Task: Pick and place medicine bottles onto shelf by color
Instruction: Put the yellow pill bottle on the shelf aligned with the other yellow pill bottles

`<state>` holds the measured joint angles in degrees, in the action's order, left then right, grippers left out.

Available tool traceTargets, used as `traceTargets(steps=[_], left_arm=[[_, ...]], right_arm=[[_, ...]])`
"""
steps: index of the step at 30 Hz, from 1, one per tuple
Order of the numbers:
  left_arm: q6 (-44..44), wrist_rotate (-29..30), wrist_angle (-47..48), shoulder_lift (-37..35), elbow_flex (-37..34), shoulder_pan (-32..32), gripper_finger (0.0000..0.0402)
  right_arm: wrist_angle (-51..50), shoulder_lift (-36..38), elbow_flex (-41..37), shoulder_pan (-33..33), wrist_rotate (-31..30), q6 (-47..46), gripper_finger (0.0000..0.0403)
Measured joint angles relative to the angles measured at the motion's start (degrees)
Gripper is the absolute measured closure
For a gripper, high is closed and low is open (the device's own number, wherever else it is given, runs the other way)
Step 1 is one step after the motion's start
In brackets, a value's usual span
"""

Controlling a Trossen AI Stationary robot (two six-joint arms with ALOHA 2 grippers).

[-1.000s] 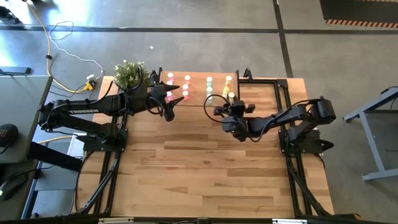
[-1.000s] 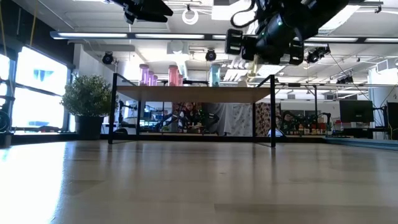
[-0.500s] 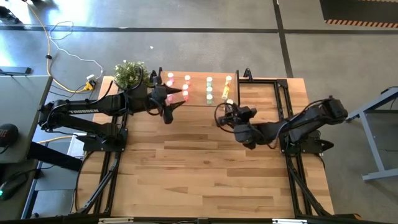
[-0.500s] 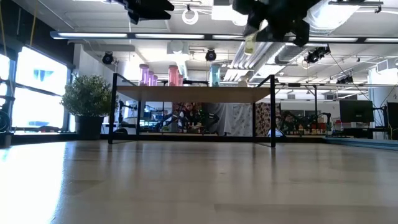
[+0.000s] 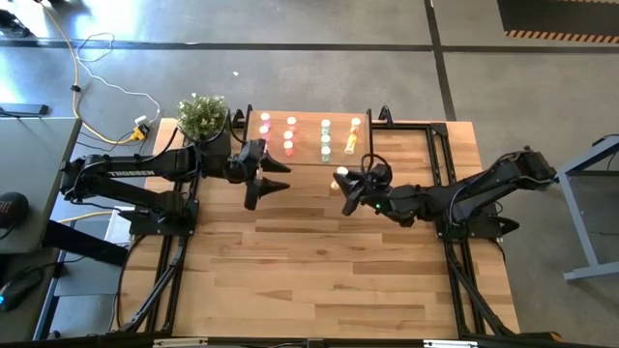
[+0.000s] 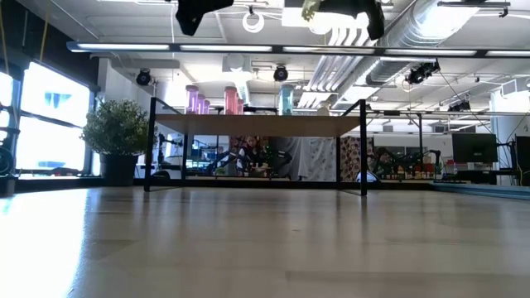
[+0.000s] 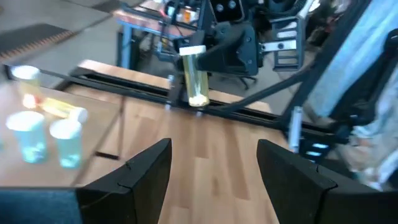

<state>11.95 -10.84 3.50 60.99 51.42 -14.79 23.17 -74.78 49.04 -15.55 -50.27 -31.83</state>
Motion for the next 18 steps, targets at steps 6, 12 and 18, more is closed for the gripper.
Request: traceTargets(steps=[6,12,18], left_arm=[[2.74,-0.94,-0.08,0.15,0.0,1.63,0.0174],[0.32,-0.34,-0.45,0.13,0.0,1.82,0.0174],[0.45,-0.32,-0.71,0.09,0.0,1.79,0.0174]], right_arm=[[1.89,0.0,0.0,0.27,3.63,2.41,0.0295],[-8.57,-0.25,0.02,-0.19,3.74,1.8,0.0295],[-14.37,-5.01,-0.87,-2.71,-4.48,-5.28,0.0295]])
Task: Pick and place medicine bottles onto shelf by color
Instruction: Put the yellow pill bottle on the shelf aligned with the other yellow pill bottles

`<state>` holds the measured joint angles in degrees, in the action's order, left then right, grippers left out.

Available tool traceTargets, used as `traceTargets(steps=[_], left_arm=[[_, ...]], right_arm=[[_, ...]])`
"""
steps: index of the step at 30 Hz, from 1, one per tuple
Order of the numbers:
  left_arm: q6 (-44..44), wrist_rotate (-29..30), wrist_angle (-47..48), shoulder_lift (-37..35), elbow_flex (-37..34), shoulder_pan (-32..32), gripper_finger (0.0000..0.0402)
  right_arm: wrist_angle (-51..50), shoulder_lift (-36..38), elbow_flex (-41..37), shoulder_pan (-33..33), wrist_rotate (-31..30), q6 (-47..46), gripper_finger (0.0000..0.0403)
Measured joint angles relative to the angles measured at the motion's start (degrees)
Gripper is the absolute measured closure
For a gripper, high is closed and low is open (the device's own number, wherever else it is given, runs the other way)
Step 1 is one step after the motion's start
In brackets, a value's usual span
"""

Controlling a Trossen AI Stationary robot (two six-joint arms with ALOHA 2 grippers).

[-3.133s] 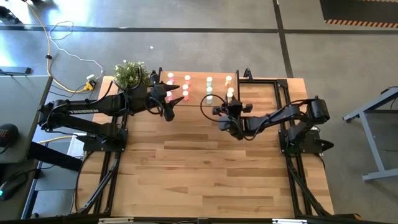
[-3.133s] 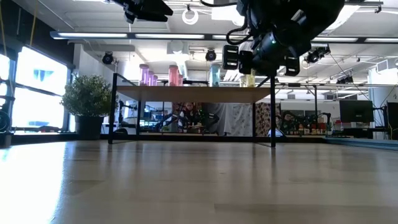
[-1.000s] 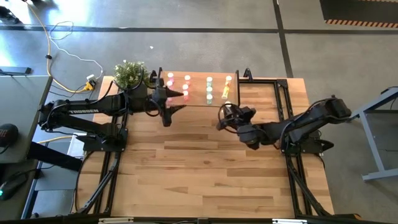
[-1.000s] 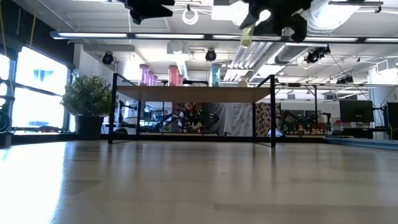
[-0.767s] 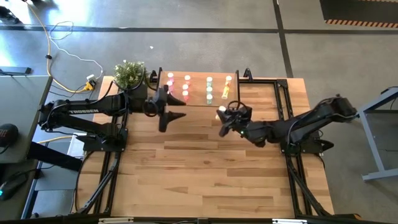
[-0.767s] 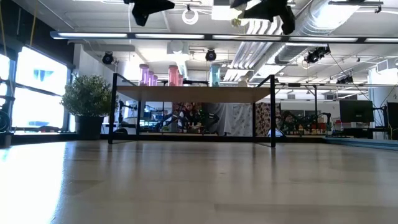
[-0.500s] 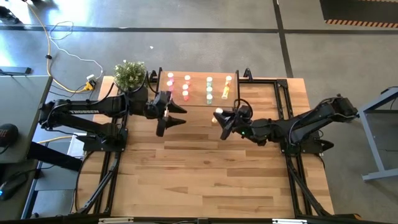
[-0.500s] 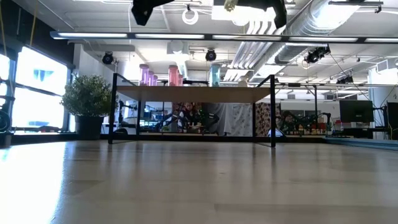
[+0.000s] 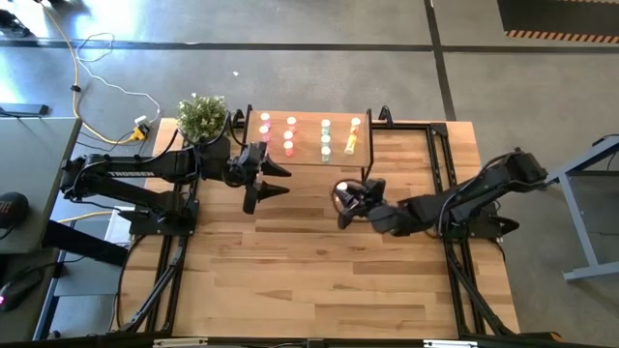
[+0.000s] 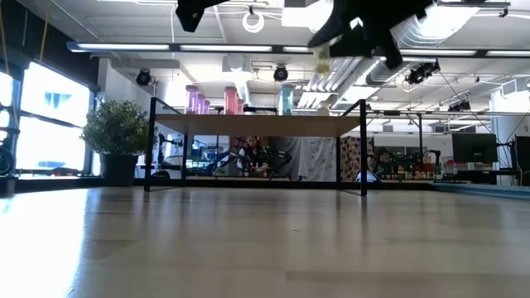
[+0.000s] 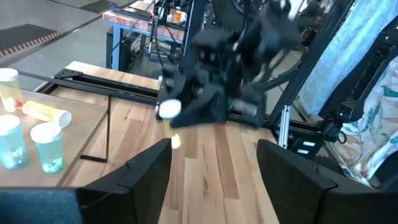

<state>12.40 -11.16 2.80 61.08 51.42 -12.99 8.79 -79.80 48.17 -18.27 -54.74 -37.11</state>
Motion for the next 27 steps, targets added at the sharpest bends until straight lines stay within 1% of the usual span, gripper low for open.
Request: traceTargets(steps=[2,6,8,12,17,21,27], left_arm=[[0.02,0.0,0.01,0.0,0.0,0.0,0.0174],[0.41,0.0,0.01,0.0,0.0,0.0,0.0174],[0.46,0.0,0.01,0.0,0.0,0.0,0.0174],[0.43,-0.02,-0.03,-0.02,0.0,0.0,0.0174],[-0.96,-0.12,-0.01,-0.02,0.0,0.04,0.0174],[-1.03,-0.13,0.01,-0.02,0.0,0.04,0.0174],[-1.03,-0.13,0.06,-0.02,0.0,0.04,0.0174]], right_arm=[[0.27,-2.54,-1.13,-0.48,-0.8,-3.54,0.0295],[4.91,-8.97,-2.33,-0.72,-0.79,-7.87,0.0295],[7.94,-12.71,-2.29,-0.76,-1.03,-7.91,0.0295],[16.2,-20.19,-2.3,-0.85,-3.84,-7.53,0.0295],[24.91,-27.1,-2.28,-1.1,-7.73,-3.25,0.0295],[25.86,-30.67,-2.1,-1.14,-8.64,-1.38,0.0295],[25.82,-35.06,-2.1,-0.89,-8.63,-3.79,0.0295]])
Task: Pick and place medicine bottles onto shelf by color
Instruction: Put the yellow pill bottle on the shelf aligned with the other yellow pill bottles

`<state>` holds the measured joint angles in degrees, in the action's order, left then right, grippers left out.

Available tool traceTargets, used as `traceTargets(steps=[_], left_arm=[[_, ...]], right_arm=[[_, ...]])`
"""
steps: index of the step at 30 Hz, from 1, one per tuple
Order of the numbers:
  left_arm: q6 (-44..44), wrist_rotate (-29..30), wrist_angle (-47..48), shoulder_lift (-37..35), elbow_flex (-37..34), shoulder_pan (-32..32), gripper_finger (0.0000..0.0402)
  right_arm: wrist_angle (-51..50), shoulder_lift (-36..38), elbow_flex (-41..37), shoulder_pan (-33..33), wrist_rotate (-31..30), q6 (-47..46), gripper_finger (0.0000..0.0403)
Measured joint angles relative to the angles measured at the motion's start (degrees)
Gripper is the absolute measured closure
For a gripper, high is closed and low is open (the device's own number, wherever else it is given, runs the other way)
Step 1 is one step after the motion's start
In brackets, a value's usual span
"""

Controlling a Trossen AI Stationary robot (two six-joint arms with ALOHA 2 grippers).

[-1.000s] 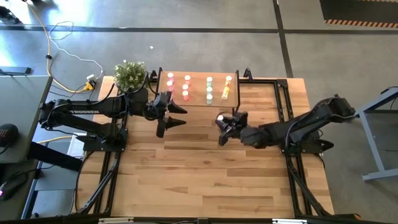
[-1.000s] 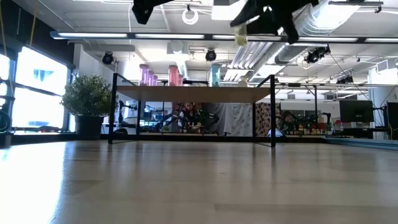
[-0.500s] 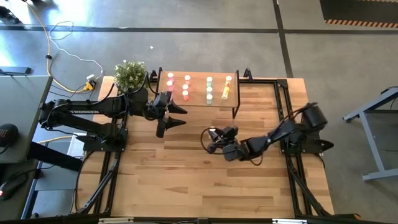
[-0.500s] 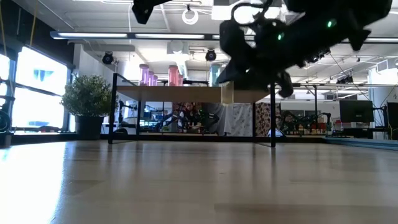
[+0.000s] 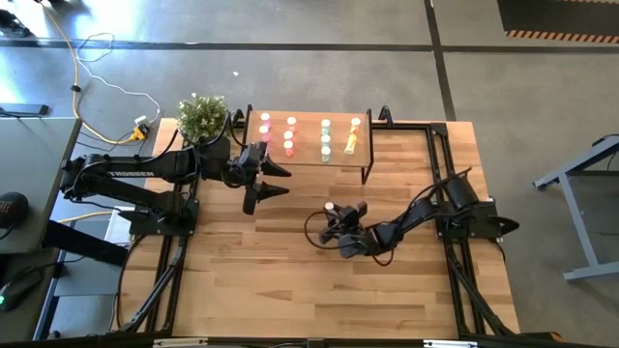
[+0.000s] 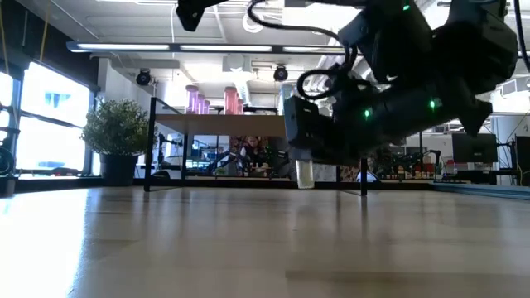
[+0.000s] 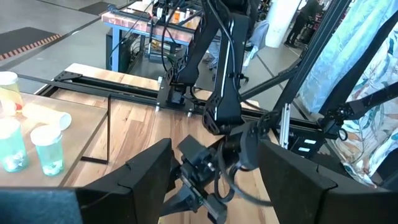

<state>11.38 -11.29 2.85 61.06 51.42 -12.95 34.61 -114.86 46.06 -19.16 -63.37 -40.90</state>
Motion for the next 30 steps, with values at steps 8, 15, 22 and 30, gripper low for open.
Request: traceTargets(steps=[8,15,22,30], left_arm=[[-0.02,0.02,0.02,0.0,0.0,0.0,0.0174],[-0.86,0.13,0.02,0.0,0.0,0.0,0.0174],[-1.09,0.13,-0.02,0.0,0.0,0.0,0.0174],[-1.09,0.13,-0.07,0.0,0.0,0.0,0.0174]], right_arm=[[-0.63,-1.19,0.04,0.02,1.11,2.72,0.0295],[-4.2,-1.08,0.15,0.9,5.24,-1.46,0.0295],[-4.59,-1.08,0.15,0.9,7.29,-3.03,0.0295],[-5.68,-1.23,0.02,0.46,9.94,-5.63,0.0295]])
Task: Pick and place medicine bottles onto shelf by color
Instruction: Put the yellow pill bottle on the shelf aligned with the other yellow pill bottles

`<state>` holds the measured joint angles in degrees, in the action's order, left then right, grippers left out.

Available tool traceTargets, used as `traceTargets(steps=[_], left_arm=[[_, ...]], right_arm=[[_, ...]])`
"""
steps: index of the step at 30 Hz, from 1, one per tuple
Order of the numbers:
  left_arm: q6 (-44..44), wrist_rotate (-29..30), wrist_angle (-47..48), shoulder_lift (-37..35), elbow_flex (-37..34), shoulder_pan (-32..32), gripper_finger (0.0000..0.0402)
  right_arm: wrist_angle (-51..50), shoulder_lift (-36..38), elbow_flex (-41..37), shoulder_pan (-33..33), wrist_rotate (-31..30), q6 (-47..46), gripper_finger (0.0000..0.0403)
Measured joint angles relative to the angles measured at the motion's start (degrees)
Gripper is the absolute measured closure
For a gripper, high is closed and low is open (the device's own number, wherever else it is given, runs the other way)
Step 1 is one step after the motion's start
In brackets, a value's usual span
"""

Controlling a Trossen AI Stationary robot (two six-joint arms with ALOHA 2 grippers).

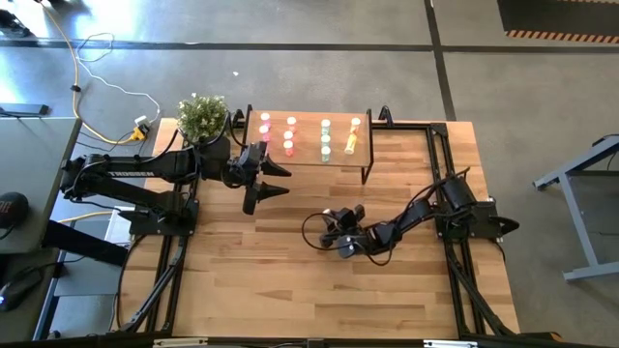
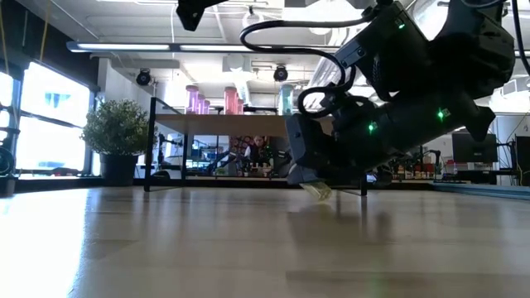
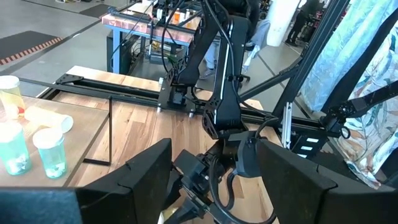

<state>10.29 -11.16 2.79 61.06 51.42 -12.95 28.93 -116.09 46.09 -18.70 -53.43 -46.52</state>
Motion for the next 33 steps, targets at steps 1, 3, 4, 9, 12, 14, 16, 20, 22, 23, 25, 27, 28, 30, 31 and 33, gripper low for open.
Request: traceTargets(steps=[1,3,4,9,12,14,16,20,22,23,25,27,28,30,31,33], left_arm=[[0.0,0.0,0.0,0.0,0.0,0.0,0.0174],[0.02,0.0,0.0,0.0,0.0,0.0,0.0174],[0.01,-0.01,-0.02,0.0,0.0,0.0,0.0174],[0.02,-0.02,-0.02,0.0,-0.02,0.0,0.0174],[0.02,-0.02,-0.02,0.0,-0.02,0.0,0.0174],[0.01,-0.02,-0.03,0.0,-0.02,0.0,0.0174],[0.02,-0.02,-0.04,0.0,-0.02,0.0,0.0174],[0.02,-0.04,-0.04,0.0,-0.02,0.0,0.0174],[0.06,-0.02,-0.04,0.0,-0.02,0.0,0.0174],[0.12,-0.04,-0.04,0.0,-0.02,0.0,0.0174],[0.22,-0.04,-0.06,0.0,-0.02,0.0,0.0174],[0.23,-0.04,-0.07,0.0,-0.02,0.0,0.0174],[0.22,-0.04,-0.07,0.0,-0.02,0.0,0.0174],[0.24,-0.04,-0.07,0.0,-0.02,0.0,0.0174],[0.22,-0.04,-0.07,0.0,-0.02,0.0,0.0174],[0.24,-0.04,-0.07,0.0,-0.02,0.0,0.0174]], right_arm=[[0.01,0.0,0.0,-0.09,-0.56,-0.01,0.0295],[0.22,0.0,0.0,-0.2,-0.83,0.0,0.0295],[0.41,0.0,0.0,-0.2,-0.87,0.0,0.0295],[2.55,0.0,0.0,-0.47,-3.92,-1.5,0.0295],[4.22,0.02,0.0,-0.46,-4.76,-1.12,0.0295],[4.35,0.02,0.0,-0.31,-2.02,-1.14,0.0295],[4.3,0.02,0.0,0.05,1.82,-1.68,0.0295],[4.58,0.02,0.0,0.33,4.49,-4.42,0.0295],[4.68,0.04,0.0,0.33,5.31,-5.09,0.0295],[4.88,0.04,0.0,0.3,6.07,-5.12,0.0293],[5.27,0.04,0.0,0.28,7.57,-5.96,0.0287],[5.22,0.04,0.0,0.28,8.88,-6.15,0.0276],[5.2,0.04,0.0,0.28,9.15,-6.15,0.027],[5.21,0.04,0.0,0.28,9.31,-6.37,0.0259],[5.2,0.04,0.0,0.28,9.5,-6.49,0.0254],[5.22,0.04,0.0,0.28,9.6,-6.58,0.0246]])
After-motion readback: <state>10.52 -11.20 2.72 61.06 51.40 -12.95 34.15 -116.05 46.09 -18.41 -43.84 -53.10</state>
